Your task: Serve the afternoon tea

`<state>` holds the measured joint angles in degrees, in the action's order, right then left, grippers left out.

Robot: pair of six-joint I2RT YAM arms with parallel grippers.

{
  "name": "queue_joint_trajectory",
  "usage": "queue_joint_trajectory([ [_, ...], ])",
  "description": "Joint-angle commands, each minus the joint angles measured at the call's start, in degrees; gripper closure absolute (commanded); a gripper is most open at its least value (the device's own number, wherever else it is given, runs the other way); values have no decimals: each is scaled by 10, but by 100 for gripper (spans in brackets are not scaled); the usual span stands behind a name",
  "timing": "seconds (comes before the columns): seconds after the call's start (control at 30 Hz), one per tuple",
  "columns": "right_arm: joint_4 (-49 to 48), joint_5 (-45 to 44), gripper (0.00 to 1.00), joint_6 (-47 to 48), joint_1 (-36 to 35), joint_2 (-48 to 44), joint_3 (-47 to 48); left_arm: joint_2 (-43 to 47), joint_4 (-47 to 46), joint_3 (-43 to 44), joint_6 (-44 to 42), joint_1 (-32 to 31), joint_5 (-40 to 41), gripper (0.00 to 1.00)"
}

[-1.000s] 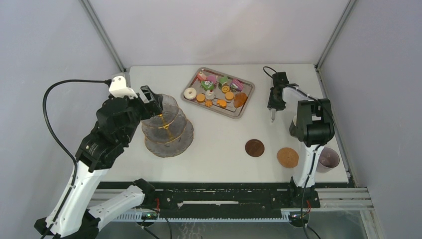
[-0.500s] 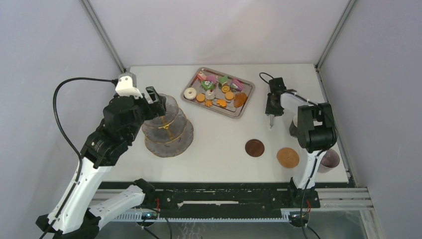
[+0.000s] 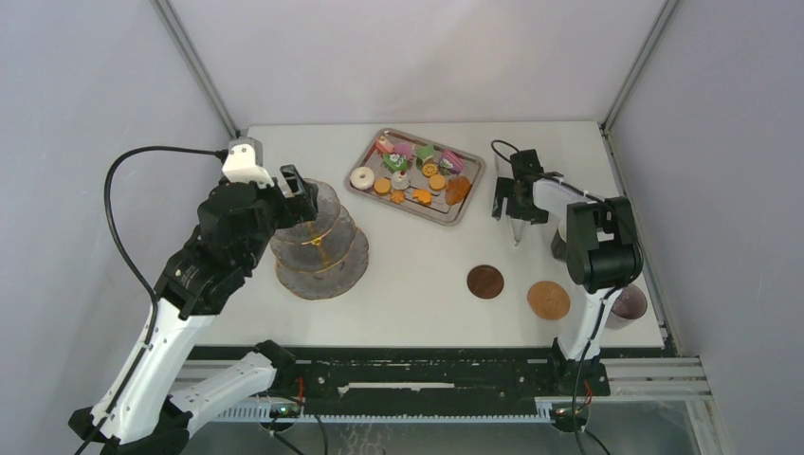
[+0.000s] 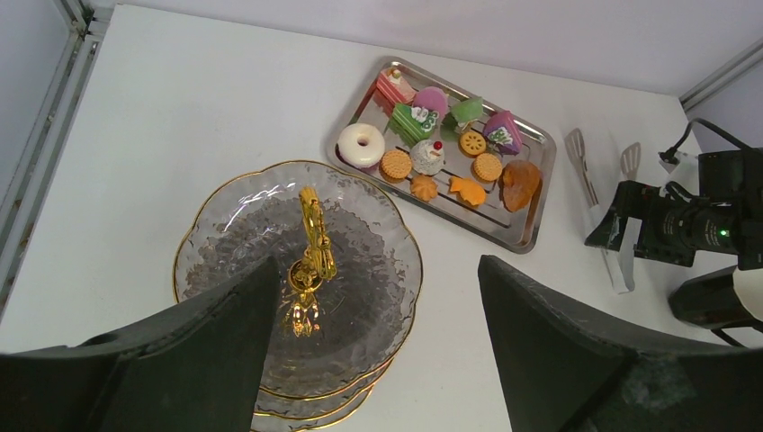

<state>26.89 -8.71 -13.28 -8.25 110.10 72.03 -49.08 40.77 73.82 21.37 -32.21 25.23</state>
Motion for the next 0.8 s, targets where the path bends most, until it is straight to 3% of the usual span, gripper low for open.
queue_joint_trajectory([
  [0.0,-9,3,0,1,4,-20,-3,2,-28,1,-14,3,-7,15],
  [0.37,24,-14,0,5,11,45,81,-3,-35,3,-14,3,-11,14],
  [0.47,28,-13,4,7,13,59,105,-5,-35,5,-13,3,-14,14],
  [0.53,32,-12,13,9,15,70,119,-7,-35,6,-13,3,-15,15],
  [0.7,17,6,49,10,15,54,110,-8,-33,11,-12,3,-17,15],
  [0.77,18,9,59,11,14,45,106,-9,-33,13,-13,3,-18,14],
])
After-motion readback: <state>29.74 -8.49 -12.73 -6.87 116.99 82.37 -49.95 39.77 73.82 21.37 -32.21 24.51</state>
